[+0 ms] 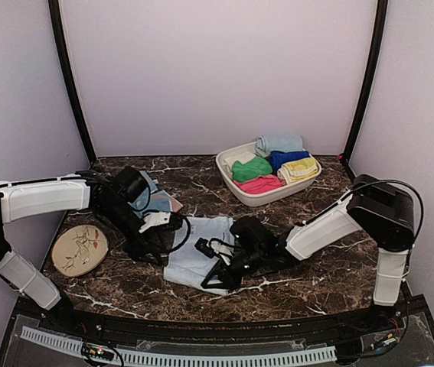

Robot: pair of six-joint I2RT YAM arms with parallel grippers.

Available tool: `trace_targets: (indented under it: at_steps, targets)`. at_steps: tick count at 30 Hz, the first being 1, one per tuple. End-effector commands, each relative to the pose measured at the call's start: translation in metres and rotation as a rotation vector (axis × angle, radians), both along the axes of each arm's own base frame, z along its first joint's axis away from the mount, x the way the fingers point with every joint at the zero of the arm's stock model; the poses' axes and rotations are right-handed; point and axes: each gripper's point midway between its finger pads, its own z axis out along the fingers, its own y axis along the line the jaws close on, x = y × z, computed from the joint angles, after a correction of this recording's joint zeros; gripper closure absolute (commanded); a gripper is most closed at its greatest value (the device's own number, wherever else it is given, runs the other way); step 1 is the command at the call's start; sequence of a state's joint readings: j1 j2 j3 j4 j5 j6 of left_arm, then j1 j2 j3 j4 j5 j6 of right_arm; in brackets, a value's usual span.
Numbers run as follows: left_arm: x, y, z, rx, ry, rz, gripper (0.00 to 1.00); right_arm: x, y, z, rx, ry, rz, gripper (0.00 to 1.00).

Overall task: Roll the towels
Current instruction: Roll the towel at the center of the board.

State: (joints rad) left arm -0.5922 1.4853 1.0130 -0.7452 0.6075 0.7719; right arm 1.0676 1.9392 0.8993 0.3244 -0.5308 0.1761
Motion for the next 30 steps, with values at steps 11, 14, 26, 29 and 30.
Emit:
trace_targets:
  at_steps: [11, 14, 26, 29, 30]
  targets:
    - [-0.017, -0.052, -0.055, 0.121, -0.207, -0.160, 0.39, -0.004, -0.026, -0.033, -0.123, 0.517, -0.127, 0.98]
    - [-0.012, -0.050, -0.065, 0.148, -0.233, -0.153, 0.42, -0.001, -0.027, -0.032, -0.119, 0.525, -0.143, 0.95]
    - [-0.025, -0.035, -0.096, 0.260, -0.063, -0.131, 1.00, 0.029, -0.019, 0.010, -0.007, 0.354, -0.221, 0.01]
    - [-0.026, -0.035, -0.090, 0.237, 0.027, -0.102, 1.00, 0.045, -0.031, 0.022, -0.010, 0.224, -0.283, 0.00]
    - [-0.027, -0.034, -0.087, 0.225, 0.069, -0.092, 1.00, 0.050, -0.038, 0.023, -0.024, 0.185, -0.307, 0.00]
